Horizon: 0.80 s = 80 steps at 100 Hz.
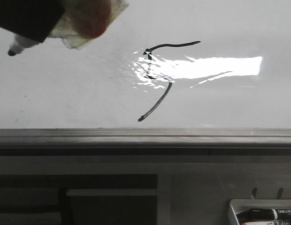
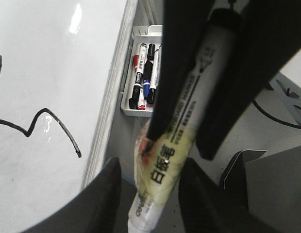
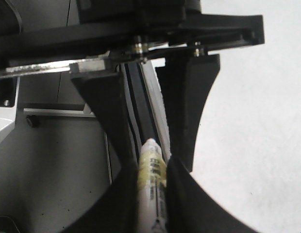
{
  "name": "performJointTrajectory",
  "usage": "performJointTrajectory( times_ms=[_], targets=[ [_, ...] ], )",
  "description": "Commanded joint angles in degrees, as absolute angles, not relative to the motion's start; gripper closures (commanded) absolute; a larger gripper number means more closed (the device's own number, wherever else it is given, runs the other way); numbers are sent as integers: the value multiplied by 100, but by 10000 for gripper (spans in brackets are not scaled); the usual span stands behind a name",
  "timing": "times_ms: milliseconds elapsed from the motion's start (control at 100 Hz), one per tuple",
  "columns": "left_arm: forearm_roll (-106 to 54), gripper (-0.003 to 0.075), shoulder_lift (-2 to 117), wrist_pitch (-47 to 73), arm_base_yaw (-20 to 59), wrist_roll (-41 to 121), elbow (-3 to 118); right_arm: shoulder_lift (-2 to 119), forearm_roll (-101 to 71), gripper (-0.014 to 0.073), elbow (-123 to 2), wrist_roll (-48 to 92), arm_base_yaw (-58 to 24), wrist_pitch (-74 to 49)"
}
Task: Write number 5 on whiteboard
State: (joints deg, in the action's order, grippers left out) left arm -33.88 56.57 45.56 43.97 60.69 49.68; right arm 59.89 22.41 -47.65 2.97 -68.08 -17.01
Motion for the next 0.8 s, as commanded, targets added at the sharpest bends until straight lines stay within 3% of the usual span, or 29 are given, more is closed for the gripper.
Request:
performJointTrajectory(
  times_ms=[0, 200, 790],
  targets=[
    [-3471, 468, 5605, 4279, 4437, 6010, 5154, 5883, 2285, 662, -4966, 360, -6808, -1276],
    [-3354, 515, 5619, 4279, 4437, 6010, 5154, 5883, 2240, 662, -4966, 360, -6808, -1189],
    [-3392, 522, 5732, 4280, 4437, 6010, 5154, 5883, 2218, 662, -4966, 360, -6891, -1322]
  ],
)
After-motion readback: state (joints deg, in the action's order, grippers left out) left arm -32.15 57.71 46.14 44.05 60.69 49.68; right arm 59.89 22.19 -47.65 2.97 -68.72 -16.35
